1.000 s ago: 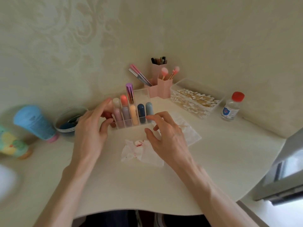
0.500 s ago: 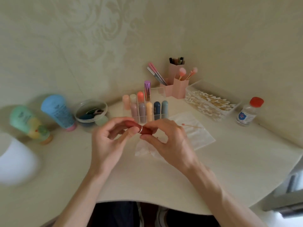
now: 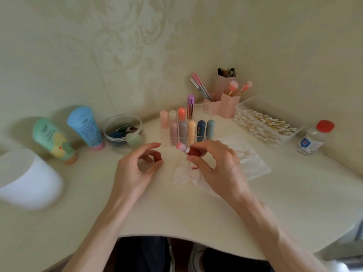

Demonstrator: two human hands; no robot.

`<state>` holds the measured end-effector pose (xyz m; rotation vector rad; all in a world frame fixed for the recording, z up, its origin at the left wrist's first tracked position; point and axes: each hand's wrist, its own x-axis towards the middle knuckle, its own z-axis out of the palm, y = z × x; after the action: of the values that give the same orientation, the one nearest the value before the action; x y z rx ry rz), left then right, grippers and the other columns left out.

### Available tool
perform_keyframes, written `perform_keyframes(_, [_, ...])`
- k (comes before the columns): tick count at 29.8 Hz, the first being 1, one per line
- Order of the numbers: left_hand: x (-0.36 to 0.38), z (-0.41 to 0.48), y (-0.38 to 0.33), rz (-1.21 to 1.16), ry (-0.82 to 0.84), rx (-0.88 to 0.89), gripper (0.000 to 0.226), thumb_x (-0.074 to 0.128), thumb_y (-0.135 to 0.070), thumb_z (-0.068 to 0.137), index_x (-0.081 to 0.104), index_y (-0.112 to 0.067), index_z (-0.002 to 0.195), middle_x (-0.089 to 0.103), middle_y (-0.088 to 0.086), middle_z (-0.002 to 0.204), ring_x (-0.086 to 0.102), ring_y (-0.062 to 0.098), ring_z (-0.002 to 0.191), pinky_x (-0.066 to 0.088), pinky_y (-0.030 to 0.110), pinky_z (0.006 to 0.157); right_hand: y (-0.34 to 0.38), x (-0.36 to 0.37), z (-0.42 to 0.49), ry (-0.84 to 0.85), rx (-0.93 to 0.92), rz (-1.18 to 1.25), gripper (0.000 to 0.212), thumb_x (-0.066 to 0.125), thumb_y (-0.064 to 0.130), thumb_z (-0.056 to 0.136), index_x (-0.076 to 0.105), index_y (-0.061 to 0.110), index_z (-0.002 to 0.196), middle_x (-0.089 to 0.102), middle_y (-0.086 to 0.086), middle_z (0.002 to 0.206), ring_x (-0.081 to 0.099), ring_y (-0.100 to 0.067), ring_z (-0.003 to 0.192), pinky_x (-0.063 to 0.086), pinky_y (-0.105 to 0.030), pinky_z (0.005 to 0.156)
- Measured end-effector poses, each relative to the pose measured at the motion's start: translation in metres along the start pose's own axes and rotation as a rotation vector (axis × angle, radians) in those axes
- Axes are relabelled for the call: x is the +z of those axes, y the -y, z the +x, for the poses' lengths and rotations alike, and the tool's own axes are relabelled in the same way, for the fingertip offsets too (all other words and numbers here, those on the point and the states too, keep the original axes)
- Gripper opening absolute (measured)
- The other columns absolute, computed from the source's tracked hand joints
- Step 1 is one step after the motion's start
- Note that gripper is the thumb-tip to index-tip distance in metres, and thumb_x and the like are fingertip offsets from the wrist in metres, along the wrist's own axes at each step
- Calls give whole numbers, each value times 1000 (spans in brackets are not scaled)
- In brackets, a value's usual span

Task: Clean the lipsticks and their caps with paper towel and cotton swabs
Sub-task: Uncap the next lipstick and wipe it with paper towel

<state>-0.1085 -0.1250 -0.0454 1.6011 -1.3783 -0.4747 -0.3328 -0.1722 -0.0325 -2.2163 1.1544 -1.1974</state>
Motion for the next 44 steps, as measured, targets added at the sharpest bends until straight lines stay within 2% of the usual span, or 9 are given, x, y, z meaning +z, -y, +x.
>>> perform_keyframes(5, [-5, -5, -15, 76, -129, 166, 34, 84, -27, 83, 75, -28, 116, 71, -16, 104, 64, 12, 92, 44, 18, 72, 4, 0, 0, 6, -6, 34, 16, 82, 23, 91, 75, 24, 105, 71, 19, 94, 65, -6, 94, 41, -12, 87])
perform_keyframes(10, [4, -8, -50, -401, -21, 81, 25, 82, -26, 83, 79, -18, 107, 79, -1, 91, 72, 28, 82, 55, 42, 73, 11, -1, 1, -3, -21, 128, 17, 81, 20, 91, 76, 20, 107, 72, 16, 93, 66, -4, 91, 38, -6, 83])
perform_keyframes(18, [15, -11, -48, -566, 36, 43, 11, 78, -10, 88, 79, -8, 99, 80, 5, 94, 74, 18, 89, 57, 25, 84, 6, 0, 0, 71, -28, 186, 15, 76, 16, 95, 76, 19, 110, 71, 18, 97, 65, -4, 92, 40, -9, 81])
perform_keyframes(23, [14, -15, -48, -588, 17, 39, 14, 76, -12, 90, 79, -8, 102, 78, 6, 91, 69, 14, 80, 54, 23, 76, 4, 2, -1, 195, 33, 314, 22, 61, 29, 106, 75, 21, 120, 73, 17, 95, 67, -14, 91, 51, -28, 78])
perform_keyframes(27, [15, -15, -47, -624, -13, 36, 13, 74, -14, 90, 80, -9, 100, 76, 4, 85, 63, 13, 72, 53, 22, 73, 8, 2, 0, 97, 42, 436, 29, 81, 22, 92, 69, 13, 117, 76, 9, 96, 68, -20, 84, 46, -20, 77])
perform_keyframes(29, [16, -16, -48, -637, -8, 37, 13, 74, -13, 89, 79, -8, 100, 75, 1, 84, 63, 12, 71, 53, 20, 73, 8, 0, 0, 115, 69, 467, 18, 78, 13, 94, 70, 12, 111, 77, 12, 95, 72, -19, 88, 48, -19, 78])
perform_keyframes(33, [15, -18, -49, -655, -1, 36, 13, 74, -12, 88, 78, -5, 99, 74, -3, 81, 64, 7, 70, 53, 17, 72, 7, -1, -1, 217, 27, 409, 19, 60, 25, 105, 73, 17, 117, 72, 10, 88, 68, -16, 83, 53, -30, 74])
perform_keyframes(38, [14, -18, -49, -656, -10, 36, 13, 76, -12, 86, 78, -7, 98, 75, -1, 81, 65, 9, 71, 53, 19, 73, 11, 1, -1, 126, 59, 446, 24, 81, 23, 91, 72, 15, 112, 75, 12, 93, 68, -18, 84, 48, -21, 75])
perform_keyframes(44, [14, -19, -51, -644, 17, 50, 8, 74, -13, 89, 80, -14, 94, 74, 3, 80, 61, 10, 69, 53, 20, 73, 10, -1, -2, 222, 48, 425, 17, 63, 29, 103, 74, 18, 111, 73, 11, 87, 69, -18, 80, 52, -27, 72])
